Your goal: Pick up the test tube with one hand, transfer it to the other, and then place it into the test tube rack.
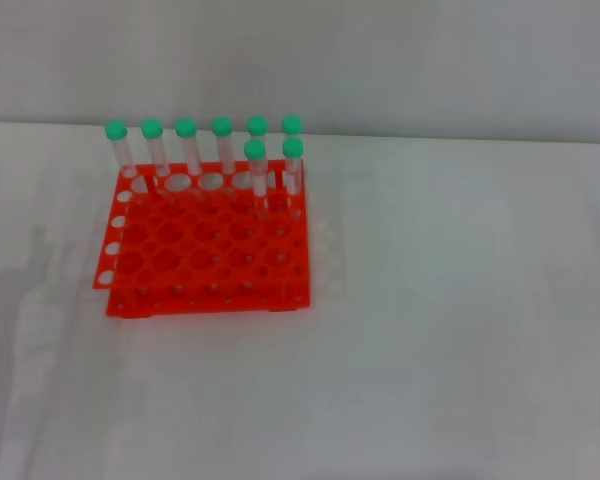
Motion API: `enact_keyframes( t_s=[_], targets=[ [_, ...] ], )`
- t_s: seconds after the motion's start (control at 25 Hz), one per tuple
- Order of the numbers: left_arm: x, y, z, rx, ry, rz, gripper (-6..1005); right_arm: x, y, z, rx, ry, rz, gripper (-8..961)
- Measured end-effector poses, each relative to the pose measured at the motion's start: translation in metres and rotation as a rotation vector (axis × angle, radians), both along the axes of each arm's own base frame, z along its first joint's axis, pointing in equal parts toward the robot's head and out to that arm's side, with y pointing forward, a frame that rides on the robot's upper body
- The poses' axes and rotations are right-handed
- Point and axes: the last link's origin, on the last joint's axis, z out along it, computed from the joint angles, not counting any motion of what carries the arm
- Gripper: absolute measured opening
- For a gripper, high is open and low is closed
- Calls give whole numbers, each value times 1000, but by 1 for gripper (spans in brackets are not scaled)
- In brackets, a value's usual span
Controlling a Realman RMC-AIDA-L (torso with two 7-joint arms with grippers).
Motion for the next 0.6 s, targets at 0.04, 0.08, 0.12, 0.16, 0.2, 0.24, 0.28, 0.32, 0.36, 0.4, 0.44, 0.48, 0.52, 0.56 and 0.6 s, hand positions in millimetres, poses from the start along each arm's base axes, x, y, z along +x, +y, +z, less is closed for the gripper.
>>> enact_keyframes(
  t_s=[0.04,0.08,0.12,0.16,0.2,0.24,0.28,0.32,0.36,0.4,0.44,0.48,0.52,0.56,0.6],
  targets=[
    [0,0,0,0,0,-1,876,0,0,0,0,0,0,877],
    [1,1,0,0,0,-2,876,0,0,0,0,0,0,877],
    [1,1,0,0,0,-3,876,0,0,0,0,0,0,877],
    [1,1,0,0,0,-3,876,0,0,0,0,1,0,877],
    [1,2,0,-1,0,-4,876,0,0,0,0,1,0,877],
    [1,2,0,-1,0,-5,876,0,0,0,0,1,0,877],
    [2,2,0,-1,1,-5,876,0,0,0,0,2,0,877],
    [2,2,0,-2,1,-6,876,0,0,0,0,2,0,877],
    [2,2,0,-2,1,-6,876,0,0,0,0,2,0,877],
    [2,2,0,-2,1,-7,876,0,0,0,0,2,0,877],
    [2,2,0,-2,1,-7,876,0,0,0,0,2,0,877],
    [2,2,0,-2,1,-7,876,0,0,0,0,2,0,877],
    [2,2,0,-2,1,-7,876,0,0,0,0,3,0,877],
    [2,3,0,-1,1,-8,876,0,0,0,0,3,0,877],
    [2,3,0,-1,2,-8,876,0,0,0,0,4,0,877]
  ],
)
